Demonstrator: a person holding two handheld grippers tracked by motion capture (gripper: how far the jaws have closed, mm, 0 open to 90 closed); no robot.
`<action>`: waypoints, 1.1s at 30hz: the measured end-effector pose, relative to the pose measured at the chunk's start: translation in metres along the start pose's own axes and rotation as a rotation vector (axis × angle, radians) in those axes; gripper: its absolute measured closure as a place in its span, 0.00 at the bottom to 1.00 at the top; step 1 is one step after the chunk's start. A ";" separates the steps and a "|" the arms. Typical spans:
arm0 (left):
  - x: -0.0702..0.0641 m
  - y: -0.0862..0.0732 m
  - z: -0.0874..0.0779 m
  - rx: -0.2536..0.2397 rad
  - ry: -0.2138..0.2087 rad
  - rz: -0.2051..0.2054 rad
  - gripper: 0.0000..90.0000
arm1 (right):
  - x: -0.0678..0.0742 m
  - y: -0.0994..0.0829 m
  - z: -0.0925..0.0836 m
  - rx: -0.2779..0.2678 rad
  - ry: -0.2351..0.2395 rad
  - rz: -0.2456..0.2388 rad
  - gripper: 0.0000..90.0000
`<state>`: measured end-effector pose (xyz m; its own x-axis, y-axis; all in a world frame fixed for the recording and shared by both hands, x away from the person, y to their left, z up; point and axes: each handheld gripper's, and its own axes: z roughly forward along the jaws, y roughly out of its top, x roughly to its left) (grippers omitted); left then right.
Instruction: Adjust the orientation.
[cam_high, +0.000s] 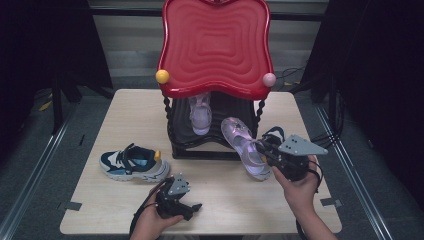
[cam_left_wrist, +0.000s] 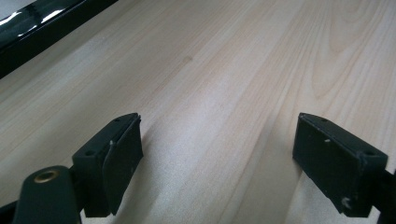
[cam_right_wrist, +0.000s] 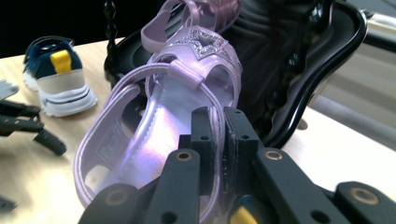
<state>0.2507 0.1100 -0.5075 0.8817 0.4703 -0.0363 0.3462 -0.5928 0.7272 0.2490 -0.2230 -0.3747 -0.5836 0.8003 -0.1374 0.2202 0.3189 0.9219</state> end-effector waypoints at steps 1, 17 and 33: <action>0.000 0.000 0.000 0.000 0.000 0.000 0.17 | 0.001 0.001 0.002 -0.003 -0.011 0.000 0.93; 0.000 0.000 0.000 0.001 -0.001 0.001 0.17 | 0.013 0.013 0.030 -0.040 -0.144 0.036 0.93; 0.000 0.000 0.000 0.001 -0.002 0.001 0.17 | 0.017 0.024 0.055 -0.059 -0.239 0.029 0.93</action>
<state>0.2507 0.1100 -0.5076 0.8826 0.4686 -0.0368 0.3457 -0.5940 0.7264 0.2880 -0.1740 -0.3749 -0.3750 0.9082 -0.1857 0.1841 0.2693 0.9453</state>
